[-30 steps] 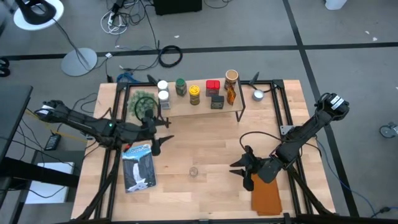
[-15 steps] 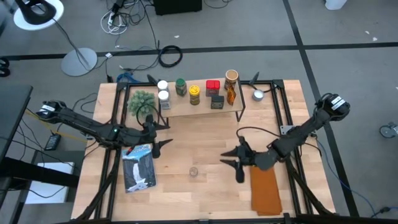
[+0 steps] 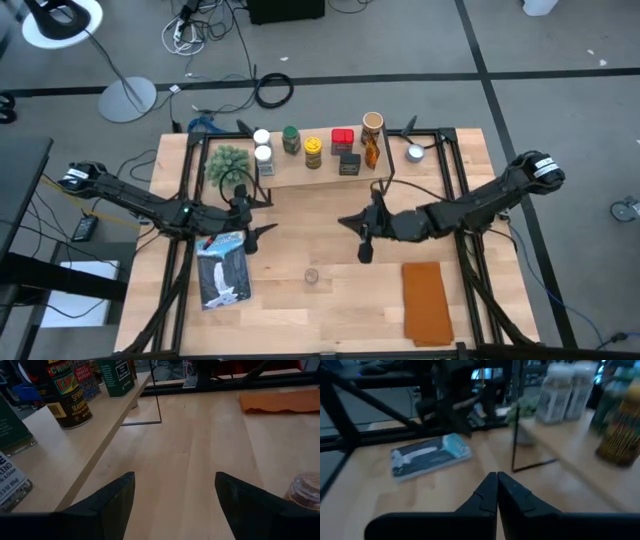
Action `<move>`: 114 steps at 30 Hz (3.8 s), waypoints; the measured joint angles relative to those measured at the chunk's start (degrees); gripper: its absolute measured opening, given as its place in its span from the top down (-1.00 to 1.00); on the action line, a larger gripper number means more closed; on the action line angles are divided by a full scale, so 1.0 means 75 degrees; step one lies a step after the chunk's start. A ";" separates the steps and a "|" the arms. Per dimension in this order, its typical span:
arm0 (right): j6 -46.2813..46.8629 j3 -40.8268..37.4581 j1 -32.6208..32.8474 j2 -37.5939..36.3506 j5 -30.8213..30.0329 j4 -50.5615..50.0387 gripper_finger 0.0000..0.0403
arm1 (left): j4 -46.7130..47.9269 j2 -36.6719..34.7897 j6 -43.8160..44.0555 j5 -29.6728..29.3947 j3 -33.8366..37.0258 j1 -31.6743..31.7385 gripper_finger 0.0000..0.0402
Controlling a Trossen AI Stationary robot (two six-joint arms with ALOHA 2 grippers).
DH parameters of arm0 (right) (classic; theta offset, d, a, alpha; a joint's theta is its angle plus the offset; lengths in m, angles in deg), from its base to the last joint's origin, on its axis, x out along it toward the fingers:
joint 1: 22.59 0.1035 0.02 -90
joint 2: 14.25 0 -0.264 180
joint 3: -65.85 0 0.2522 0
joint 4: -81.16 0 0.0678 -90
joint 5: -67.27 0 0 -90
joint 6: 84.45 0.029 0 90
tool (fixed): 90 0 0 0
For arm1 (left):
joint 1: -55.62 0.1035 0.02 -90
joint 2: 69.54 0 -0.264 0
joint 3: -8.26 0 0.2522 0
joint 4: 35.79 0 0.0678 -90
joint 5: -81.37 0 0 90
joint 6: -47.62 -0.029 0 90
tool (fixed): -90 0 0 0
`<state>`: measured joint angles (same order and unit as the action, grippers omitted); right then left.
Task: Shelf spices
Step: Put the green seasoning bottle on the shelf
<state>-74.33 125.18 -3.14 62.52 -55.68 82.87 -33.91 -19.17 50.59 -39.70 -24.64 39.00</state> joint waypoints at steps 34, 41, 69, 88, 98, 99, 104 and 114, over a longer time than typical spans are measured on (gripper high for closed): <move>-0.3645 1.1099 -0.3675 0.5998 0.0024 -0.6713 1.00 | 0.0074 0.0003 -0.0130 0.0006 -0.0003 0.0015 -0.39; -0.1525 1.1105 -0.4507 0.5872 0.0686 -0.7711 1.00 | 0.0085 0.0006 -0.0147 -0.0025 -0.0003 0.0015 -0.39; -0.1167 1.1093 -0.4339 0.5844 0.2187 -0.8327 1.00 | 0.0082 0.0006 -0.0162 -0.0170 -0.0003 0.0015 -0.39; 0.0422 1.1087 -0.2479 0.3915 -0.0242 -1.2319 1.00 | -0.0100 0.0006 -0.0162 -0.0172 -0.0003 0.0015 -0.39; 0.5285 0.8424 0.1121 0.2176 -0.3178 -1.3821 1.00 | -0.0182 0.0005 0.0054 -0.0149 -0.0003 0.0017 -0.39; 0.5922 0.7885 0.1497 0.2004 -0.3355 -1.3738 1.00 | -0.0286 0.0006 0.0214 -0.0053 -0.0003 0.0017 -0.39; 0.8712 0.5038 0.2898 0.1446 -0.3838 -1.2492 1.00 | -0.0910 0.0006 0.0811 0.0442 -0.0003 0.0017 -0.39; 0.9227 0.0558 0.3657 0.1361 -0.3479 -0.6012 1.00 | 0.1566 0.0347 0.0468 0.0790 -0.2084 0.0420 -0.39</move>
<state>-5.13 129.36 24.29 72.73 -81.77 37.79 -22.17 -16.57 54.10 -33.78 -40.27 42.14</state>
